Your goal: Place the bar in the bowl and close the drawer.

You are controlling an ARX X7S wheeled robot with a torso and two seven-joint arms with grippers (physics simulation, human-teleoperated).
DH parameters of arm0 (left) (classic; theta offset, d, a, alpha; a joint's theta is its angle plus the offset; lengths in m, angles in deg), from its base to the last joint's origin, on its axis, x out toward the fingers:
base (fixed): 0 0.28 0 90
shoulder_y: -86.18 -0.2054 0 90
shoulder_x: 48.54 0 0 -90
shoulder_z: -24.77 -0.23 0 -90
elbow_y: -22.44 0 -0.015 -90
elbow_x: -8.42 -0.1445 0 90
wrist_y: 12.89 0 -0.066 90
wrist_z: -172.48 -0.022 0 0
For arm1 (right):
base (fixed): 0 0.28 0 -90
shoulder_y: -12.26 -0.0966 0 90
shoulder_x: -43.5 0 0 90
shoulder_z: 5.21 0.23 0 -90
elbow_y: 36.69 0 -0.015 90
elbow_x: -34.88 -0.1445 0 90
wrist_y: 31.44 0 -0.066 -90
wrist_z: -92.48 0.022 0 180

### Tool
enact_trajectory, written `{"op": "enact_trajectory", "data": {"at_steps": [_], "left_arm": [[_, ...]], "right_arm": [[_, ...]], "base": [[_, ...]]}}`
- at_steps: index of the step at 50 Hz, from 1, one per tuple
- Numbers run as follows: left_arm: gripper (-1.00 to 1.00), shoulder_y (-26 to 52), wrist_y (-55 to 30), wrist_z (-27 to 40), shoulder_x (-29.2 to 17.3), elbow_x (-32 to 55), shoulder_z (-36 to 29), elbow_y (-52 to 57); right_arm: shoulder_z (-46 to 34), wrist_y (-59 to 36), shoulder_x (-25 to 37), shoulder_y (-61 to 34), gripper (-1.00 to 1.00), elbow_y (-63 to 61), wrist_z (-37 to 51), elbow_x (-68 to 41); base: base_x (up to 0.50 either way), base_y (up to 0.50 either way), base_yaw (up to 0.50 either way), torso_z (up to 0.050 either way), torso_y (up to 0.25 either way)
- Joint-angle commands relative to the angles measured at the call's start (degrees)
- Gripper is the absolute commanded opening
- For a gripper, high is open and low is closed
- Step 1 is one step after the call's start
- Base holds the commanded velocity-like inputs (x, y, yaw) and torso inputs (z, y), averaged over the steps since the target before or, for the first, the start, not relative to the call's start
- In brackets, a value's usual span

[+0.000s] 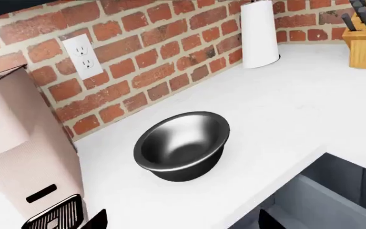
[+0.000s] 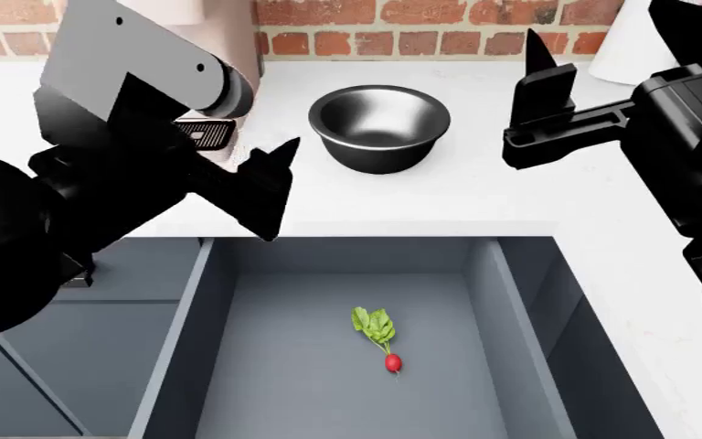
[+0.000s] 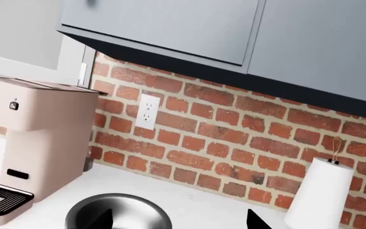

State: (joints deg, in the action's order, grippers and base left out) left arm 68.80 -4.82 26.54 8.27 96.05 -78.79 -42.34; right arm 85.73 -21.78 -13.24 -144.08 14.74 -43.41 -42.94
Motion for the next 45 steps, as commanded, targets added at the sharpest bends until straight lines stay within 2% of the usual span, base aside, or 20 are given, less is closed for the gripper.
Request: {"op": "enact_trajectory", "data": {"at_steps": [1, 6, 17, 24, 34, 45], "left_arm": [[1.00, 2.07, -3.14, 0.02, 2.91, 9.79, -2.91, -5.56], [1.00, 2.71, -4.32, -1.24, 3.59, 11.62, -6.13, -6.25], [1.00, 4.49, -2.79, 3.02, 6.23, 22.19, -15.53, -9.43], [1.00, 5.10, -2.10, 0.96, 8.26, 25.40, -18.31, -12.89], [1.00, 2.41, -3.21, -2.31, 9.87, 23.12, -21.52, -13.18], [1.00, -0.97, -3.04, -11.91, 11.99, 10.60, -22.88, -14.92]], "right_arm": [[0.81, 1.53, -0.62, 1.51, 1.00, -1.14, -2.13, 1.56], [0.65, 2.15, -0.20, 1.89, 1.00, -1.08, -2.53, 1.95], [0.16, 3.50, 0.50, 3.47, 1.00, -1.16, -3.32, 3.05], [0.18, 3.25, 0.79, 2.91, 1.00, -0.83, -2.51, 1.75], [-0.89, 2.88, 0.63, 1.95, 1.00, -0.95, -1.27, 0.57], [-1.41, 3.82, 1.07, 2.80, 1.00, -1.05, -1.57, 1.07]], "base": [[0.00, 0.00, 0.00, 0.000, 0.000], [0.00, 0.00, 0.00, 0.000, 0.000], [0.00, 0.00, 0.00, 0.000, 0.000], [0.00, 0.00, 0.00, 0.000, 0.000], [0.00, 0.00, 0.00, 0.000, 0.000], [0.00, 0.00, 0.00, 0.000, 0.000]]}}
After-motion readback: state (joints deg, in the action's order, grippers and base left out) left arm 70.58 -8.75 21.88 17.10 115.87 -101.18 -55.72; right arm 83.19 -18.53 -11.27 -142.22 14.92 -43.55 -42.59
